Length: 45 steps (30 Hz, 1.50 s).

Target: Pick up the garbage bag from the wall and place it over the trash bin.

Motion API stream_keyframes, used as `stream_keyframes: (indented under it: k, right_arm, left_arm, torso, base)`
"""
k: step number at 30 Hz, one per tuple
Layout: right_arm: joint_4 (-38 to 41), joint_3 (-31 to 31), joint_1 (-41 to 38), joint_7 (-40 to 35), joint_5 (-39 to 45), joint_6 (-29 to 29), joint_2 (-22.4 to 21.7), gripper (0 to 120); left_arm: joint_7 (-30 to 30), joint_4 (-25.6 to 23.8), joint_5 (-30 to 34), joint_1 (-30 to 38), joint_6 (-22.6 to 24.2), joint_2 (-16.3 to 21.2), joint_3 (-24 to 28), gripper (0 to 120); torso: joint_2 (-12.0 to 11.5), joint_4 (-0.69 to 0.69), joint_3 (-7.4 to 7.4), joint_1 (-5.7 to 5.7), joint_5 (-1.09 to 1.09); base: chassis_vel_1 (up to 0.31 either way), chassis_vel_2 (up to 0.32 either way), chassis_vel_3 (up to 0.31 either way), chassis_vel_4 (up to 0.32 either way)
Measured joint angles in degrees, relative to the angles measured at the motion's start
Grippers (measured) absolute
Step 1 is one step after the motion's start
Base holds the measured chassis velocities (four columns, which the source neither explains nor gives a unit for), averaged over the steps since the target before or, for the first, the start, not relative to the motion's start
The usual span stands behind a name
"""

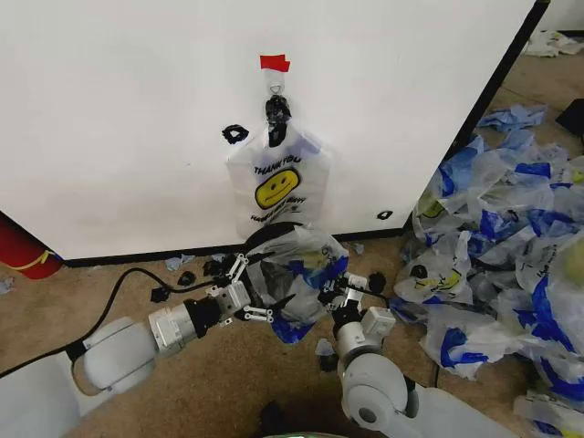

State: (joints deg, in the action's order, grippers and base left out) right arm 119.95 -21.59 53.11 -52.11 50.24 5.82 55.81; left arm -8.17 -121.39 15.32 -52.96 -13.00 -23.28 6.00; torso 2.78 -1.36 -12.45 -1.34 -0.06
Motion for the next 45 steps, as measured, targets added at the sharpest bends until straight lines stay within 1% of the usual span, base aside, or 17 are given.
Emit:
stream_keyframes:
  k: [8, 13, 20, 26, 32, 38, 40, 42, 44, 45]
  right_arm:
    - [-0.3, -0.9, -0.8, -0.1, -0.1, -0.2, 1.0, 0]
    - [-0.8, -2.6, -2.2, -0.2, -0.4, -0.4, 2.1, 0]
    - [-1.3, -4.0, -3.8, -0.3, -0.4, -0.4, 3.2, 0]
    - [-1.6, -4.2, -3.7, -0.3, -0.7, -0.4, 3.4, 0]
    - [-1.8, -4.8, -3.9, -0.4, -0.8, -0.5, 3.7, 0]
    - [-1.7, -5.9, -5.0, -0.7, -0.7, -0.7, 4.2, 0]
    - [-1.4, -6.2, -5.0, -0.8, -0.7, -0.7, 4.2, 0]
    - [-1.1, -6.4, -4.8, -0.8, -0.7, -0.7, 4.2, 0]
    - [-1.0, -6.5, -4.7, -0.8, -0.8, -0.7, 4.2, 0]
    - [-0.9, -6.6, -4.7, -0.8, -0.8, -0.7, 4.2, 0]
  left_arm:
    - [-1.5, 0.8, -0.2, 2.0, 3.1, 0.8, 0.8, 94]
    - [-2.3, 0.5, 0.5, 2.7, 7.1, 2.3, 0.9, 92]
    - [-2.6, 0.4, 1.0, 3.8, 10.1, 3.5, 1.1, 90]
    - [-1.9, -0.4, 1.9, 5.5, 10.9, 3.8, 1.7, 90]
    - [-0.8, -1.7, 3.4, 5.6, 11.8, 3.8, 1.7, 90]
    - [-0.4, 0.0, 3.6, 6.8, 11.9, 2.7, 3.3, 89]
    - [-0.4, 0.4, 3.6, 7.2, 11.9, 2.4, 3.7, 84]
    - [-0.3, 0.6, 3.8, 7.6, 11.8, 2.5, 4.0, 81]
    - [-0.3, 0.6, 3.9, 7.8, 11.8, 2.5, 4.0, 81]
    - [-0.2, 0.6, 4.0, 7.9, 11.8, 2.6, 4.0, 77]
  torso:
    - [0.0, 0.00, 0.00, 0.00, -0.01]
    - [0.0, 0.01, 0.00, 0.00, 0.00]
    - [0.0, 0.01, 0.00, 0.00, -0.01]
    - [0.0, 0.00, 0.00, 0.00, -0.01]
    - [0.0, 0.00, 0.00, 0.00, 0.00]
    - [0.0, 0.01, 0.00, 0.00, -0.01]
    - [0.0, 0.00, 0.00, 0.00, 0.00]
    - [0.0, 0.00, 0.00, 0.00, 0.00]
    - [0.0, 0.00, 0.00, 0.00, -0.01]
    - [0.0, 0.00, 0.00, 0.00, 0.00]
  base:
    - [0.000, 0.000, 0.000, 0.000]
    - [0.000, 0.000, 0.000, 0.000]
    - [0.000, 0.000, 0.000, 0.000]
    - [0.000, 0.000, 0.000, 0.000]
    - [0.000, 0.000, 0.000, 0.000]
    - [0.000, 0.000, 0.000, 0.000]
    - [0.000, 0.000, 0.000, 0.000]
    - [0.000, 0.000, 0.000, 0.000]
    - [0.000, 0.000, 0.000, 0.000]
    - [0.000, 0.000, 0.000, 0.000]
